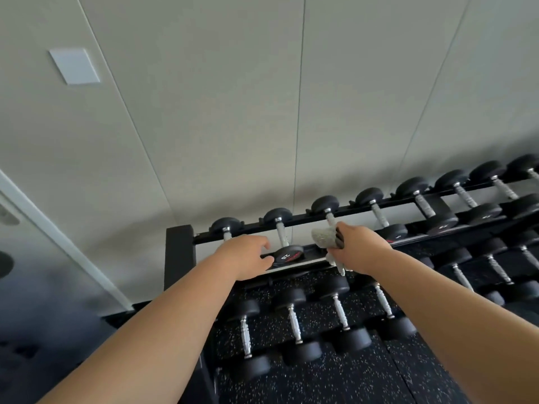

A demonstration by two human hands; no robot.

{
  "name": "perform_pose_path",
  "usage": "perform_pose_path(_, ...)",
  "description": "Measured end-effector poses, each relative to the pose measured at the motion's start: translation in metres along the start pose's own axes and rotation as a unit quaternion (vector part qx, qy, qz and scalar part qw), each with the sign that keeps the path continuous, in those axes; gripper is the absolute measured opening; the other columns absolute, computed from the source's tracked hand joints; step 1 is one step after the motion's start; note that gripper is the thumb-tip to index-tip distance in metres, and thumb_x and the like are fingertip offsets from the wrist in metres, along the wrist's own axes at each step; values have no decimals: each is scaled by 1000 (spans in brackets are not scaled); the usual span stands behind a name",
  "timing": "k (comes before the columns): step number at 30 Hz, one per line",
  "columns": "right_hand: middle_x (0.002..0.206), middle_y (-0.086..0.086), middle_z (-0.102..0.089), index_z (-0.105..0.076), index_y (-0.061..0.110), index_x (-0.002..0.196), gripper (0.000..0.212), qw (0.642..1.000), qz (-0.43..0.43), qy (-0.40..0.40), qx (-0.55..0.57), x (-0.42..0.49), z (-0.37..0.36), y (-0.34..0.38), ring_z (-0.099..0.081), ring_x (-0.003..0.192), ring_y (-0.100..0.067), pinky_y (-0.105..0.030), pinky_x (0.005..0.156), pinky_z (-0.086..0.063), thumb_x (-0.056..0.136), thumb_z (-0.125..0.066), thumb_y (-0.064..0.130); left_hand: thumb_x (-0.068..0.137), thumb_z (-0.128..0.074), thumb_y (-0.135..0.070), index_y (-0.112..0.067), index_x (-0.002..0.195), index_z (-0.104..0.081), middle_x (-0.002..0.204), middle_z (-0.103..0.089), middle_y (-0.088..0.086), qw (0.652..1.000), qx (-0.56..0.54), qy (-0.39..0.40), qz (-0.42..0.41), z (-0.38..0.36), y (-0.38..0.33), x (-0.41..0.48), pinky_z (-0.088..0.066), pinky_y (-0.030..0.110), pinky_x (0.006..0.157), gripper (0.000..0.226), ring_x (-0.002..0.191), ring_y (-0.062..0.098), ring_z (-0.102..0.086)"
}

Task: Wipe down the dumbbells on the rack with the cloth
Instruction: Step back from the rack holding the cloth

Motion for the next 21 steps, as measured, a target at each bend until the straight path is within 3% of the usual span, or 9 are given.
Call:
perform_pose_path(2, 83, 1, -63, -43, 20, 124, 44, 1000, -6, -9, 5, -7, 2, -14, -59, 68, -15, -32, 53, -45, 94, -62, 46, 101, -53, -56, -39, 146, -53, 145, -61, -10, 1000, 10, 4, -7, 0, -14, 0, -51, 44, 106, 48, 125, 19, -61)
perform_pose_path(4, 84, 1, -63, -42, 24, 107, 32, 1000, -14, -10, 13, -12, 4, -28, -60, 67, -15, -29, 50, -39, 94, -62, 45, 101, -53, -56, -39, 145, -54, 141, -62, -9, 1000, 15, 3, -10, 5, -28, 3, -52, 43, 105, 47, 122, 19, -62)
perform_pose_path(6, 84, 1, -63, -42, 25, 98, 28, 999, -24, -15, 21, -16, 8, -46, -61, 68, -16, -30, 50, -41, 95, -62, 45, 101, -53, -56, -39, 144, -54, 137, -63, -8, 1000, 22, 0, -17, 9, -45, 9, -51, 41, 104, 46, 120, 19, -62)
perform_pose_path(12, 85, 3, -61, -46, 24, 105, 30, 995, -58, -73, 15, -27, 42, -124, -60, 72, -17, -34, 60, -53, 96, -60, 49, 100, -52, -58, -41, 141, -54, 130, -63, -12, 998, 42, -12, -40, 14, -123, 43, -53, 40, 99, 44, 112, 16, -62)
perform_pose_path(16, 85, 3, -64, -43, 26, 94, 31, 991, -91, -94, 24, -41, 59, -200, -60, 72, -17, -34, 61, -53, 94, -62, 51, 100, -53, -56, -39, 141, -56, 130, -64, -10, 997, 37, -12, -70, 4, -201, 69, -53, 41, 100, 45, 115, 18, -62)
perform_pose_path(21, 84, 7, -61, -50, 26, 100, 29, 986, -141, -86, 33, -68, 70, -310, -60, 74, -16, -33, 62, -52, 92, -62, 52, 101, -54, -56, -36, 137, -59, 123, -66, -10, 990, 71, 7, -123, -20, -311, 101, -54, 42, 98, 42, 110, 18, -63)
Point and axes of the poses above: each hand's wrist, its own x-axis towards the middle knuckle, its own z-axis out of the back of the hand, y = z × x, the point moved 6 cm from there along x, towards the middle knuckle
